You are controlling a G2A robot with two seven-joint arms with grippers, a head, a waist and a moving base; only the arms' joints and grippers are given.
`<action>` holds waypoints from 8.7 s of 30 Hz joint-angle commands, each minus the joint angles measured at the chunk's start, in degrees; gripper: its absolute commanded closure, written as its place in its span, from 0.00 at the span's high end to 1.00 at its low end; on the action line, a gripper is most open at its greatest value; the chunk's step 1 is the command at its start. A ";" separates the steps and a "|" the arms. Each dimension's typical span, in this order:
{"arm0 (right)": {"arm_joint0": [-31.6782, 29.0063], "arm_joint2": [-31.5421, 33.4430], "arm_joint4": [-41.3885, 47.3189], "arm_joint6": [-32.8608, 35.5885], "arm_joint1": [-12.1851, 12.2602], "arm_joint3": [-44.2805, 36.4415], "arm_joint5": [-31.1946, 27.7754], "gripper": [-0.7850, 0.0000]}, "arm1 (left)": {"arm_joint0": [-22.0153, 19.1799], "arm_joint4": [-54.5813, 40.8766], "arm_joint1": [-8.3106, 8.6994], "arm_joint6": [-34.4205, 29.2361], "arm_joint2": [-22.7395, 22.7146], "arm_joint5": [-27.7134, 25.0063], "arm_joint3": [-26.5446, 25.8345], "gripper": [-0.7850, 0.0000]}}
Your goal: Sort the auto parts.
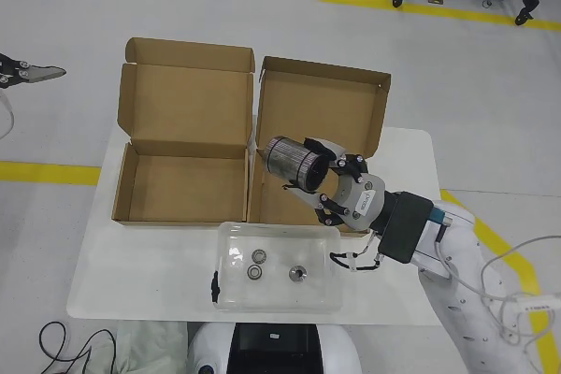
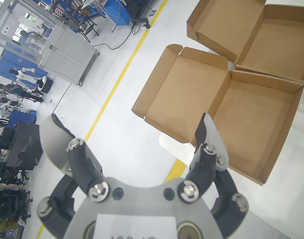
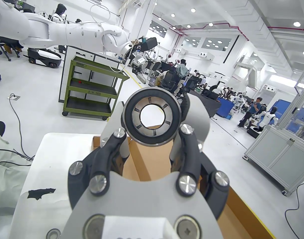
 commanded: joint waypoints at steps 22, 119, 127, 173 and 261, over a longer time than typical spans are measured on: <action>0.00 0.00 0.00 0.00 0.00 0.00 0.00 0.00 | 0.00 0.00 0.00 0.00 0.00 0.00 0.00 1.00; 23.18 -22.64 17.76 38.17 -8.03 54.76 9.93 0.00 | 0.00 0.00 0.00 0.00 0.00 0.00 0.00 1.00; 23.79 -23.08 17.96 37.88 -8.66 56.19 9.60 0.49 | 0.00 0.00 0.00 0.00 0.00 0.00 0.00 1.00; 7.25 -6.77 20.80 41.23 -1.64 21.25 -7.35 1.00 | 0.00 0.00 0.00 0.00 0.00 0.00 0.00 1.00; -5.87 -13.81 8.54 62.25 3.45 14.08 -5.20 0.76 | 0.00 0.00 0.00 0.00 0.00 0.00 0.00 1.00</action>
